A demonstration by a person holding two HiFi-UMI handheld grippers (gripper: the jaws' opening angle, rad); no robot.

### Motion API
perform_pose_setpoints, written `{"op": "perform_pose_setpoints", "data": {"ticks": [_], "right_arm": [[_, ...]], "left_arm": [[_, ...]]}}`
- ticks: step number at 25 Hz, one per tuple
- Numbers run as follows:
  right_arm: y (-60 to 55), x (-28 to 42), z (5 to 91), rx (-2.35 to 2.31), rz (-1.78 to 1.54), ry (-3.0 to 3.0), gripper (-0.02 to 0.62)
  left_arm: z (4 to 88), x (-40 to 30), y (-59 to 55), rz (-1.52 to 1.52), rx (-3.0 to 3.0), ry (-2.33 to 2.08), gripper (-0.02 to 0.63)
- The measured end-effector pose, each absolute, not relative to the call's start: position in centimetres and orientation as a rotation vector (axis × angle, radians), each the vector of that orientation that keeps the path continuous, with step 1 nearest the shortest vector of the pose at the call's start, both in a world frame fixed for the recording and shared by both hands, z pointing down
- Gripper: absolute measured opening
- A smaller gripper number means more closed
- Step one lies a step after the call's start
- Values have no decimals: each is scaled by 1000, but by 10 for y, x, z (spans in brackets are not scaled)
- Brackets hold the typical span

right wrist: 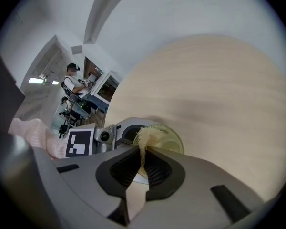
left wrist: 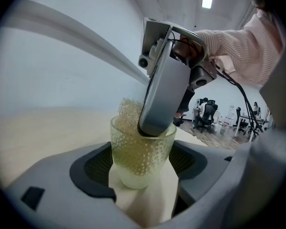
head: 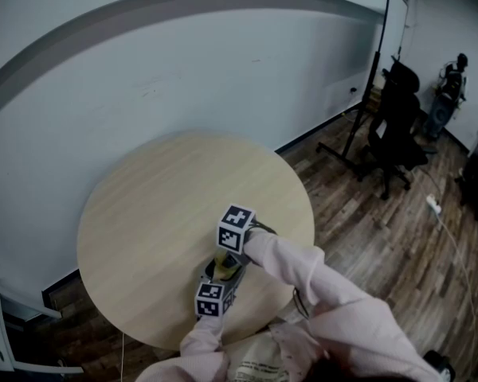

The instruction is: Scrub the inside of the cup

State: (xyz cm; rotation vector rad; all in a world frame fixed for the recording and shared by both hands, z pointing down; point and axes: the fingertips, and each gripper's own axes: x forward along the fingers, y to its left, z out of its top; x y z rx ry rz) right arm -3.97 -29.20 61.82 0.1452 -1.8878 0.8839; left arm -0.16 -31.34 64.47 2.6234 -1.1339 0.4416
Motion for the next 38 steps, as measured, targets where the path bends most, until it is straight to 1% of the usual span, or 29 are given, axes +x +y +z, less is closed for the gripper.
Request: {"op": "perform_pose_setpoints", "data": {"ticks": [16, 38], "right_arm": [[-304, -44, 604, 258, 1178, -2013, 28], [-308, -31, 589, 276, 1490, -2195, 28]], "left_arm": [[645, -2, -312, 443, 2627, -1146, 367], [645, -5, -311, 444, 2625, -1162, 370]]}}
